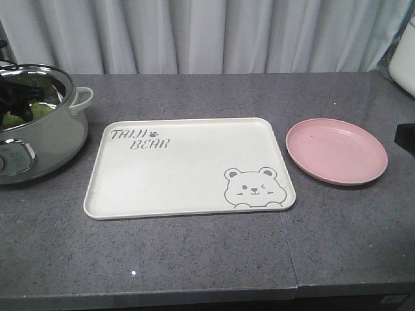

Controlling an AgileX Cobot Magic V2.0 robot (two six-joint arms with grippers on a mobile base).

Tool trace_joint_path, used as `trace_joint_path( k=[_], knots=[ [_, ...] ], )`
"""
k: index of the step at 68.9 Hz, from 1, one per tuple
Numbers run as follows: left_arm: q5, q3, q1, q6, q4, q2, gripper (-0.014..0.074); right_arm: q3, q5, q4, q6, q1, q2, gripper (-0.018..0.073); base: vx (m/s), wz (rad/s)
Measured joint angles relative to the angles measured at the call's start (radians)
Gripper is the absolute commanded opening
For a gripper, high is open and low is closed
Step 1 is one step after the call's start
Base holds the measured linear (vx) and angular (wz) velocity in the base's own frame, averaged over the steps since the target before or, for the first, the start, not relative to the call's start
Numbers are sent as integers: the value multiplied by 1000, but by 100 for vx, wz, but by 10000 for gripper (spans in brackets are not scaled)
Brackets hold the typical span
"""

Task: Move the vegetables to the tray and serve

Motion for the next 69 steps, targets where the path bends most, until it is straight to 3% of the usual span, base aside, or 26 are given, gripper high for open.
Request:
trace_joint_path(
  k=[27,36,48,69],
  knots=[
    [34,-15,0,1,6,52,406,0,12,27,-9,0,0,590,0,0],
    [41,-21,0,3,12,57,285,0,13,28,-11,0,0,590,0,0],
    [46,-22,4,4,22,58,-1,0,13,28,-11,0,0,590,0,0],
    [47,-22,5,24,17,49,-7,0,18,29,-46,0,0,590,0,0]
  ],
)
